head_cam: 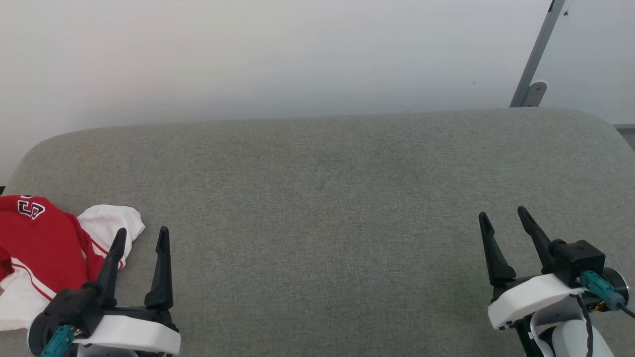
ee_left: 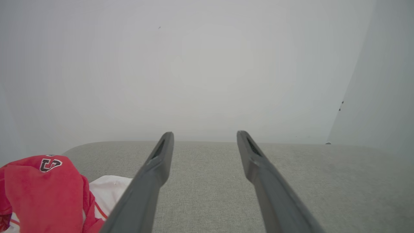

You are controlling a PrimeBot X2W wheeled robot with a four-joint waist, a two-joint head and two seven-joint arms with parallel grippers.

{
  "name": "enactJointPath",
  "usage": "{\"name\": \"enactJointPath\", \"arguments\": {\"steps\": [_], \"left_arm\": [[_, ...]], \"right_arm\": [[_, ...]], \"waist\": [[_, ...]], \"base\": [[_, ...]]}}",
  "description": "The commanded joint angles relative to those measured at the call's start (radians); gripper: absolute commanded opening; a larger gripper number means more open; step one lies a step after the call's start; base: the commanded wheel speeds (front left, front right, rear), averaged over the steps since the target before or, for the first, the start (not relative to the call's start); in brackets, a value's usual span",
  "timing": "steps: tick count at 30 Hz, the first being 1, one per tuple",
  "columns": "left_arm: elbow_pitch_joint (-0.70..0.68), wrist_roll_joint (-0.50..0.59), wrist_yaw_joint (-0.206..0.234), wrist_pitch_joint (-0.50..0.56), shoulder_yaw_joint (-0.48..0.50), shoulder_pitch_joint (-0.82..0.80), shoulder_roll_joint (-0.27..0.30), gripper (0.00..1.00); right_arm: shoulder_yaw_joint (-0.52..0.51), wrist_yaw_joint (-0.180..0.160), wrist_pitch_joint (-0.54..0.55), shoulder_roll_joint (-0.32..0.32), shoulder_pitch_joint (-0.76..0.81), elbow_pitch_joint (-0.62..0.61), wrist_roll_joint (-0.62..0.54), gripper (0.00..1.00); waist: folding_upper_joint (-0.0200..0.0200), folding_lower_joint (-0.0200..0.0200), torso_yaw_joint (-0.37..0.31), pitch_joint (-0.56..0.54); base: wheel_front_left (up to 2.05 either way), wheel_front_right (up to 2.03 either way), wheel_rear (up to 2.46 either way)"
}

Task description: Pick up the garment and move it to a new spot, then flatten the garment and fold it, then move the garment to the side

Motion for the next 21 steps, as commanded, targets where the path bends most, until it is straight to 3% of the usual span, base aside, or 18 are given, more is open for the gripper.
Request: {"name": "enactJointPath", "arguments": {"steps": [1, 21], "left_arm": [[-0.002, 0.002, -0.003, -0.005, -0.002, 0.011, 0.004, 1.0], [0.032, -0.03, -0.003, -0.005, 0.007, -0.006, 0.001, 1.0]], "right_arm": [[-0.002, 0.0, -0.007, 0.0, -0.003, -0.005, -0.008, 1.0], [-0.021, 0.0, -0.005, 0.015, 0.002, -0.014, -0.033, 1.0]], "waist": [[0.0, 0.0, 0.001, 0.0], [0.0, 0.0, 0.023, 0.003]], "base": [[0.0, 0.0, 0.0], [0.0, 0.0, 0.0]]}}
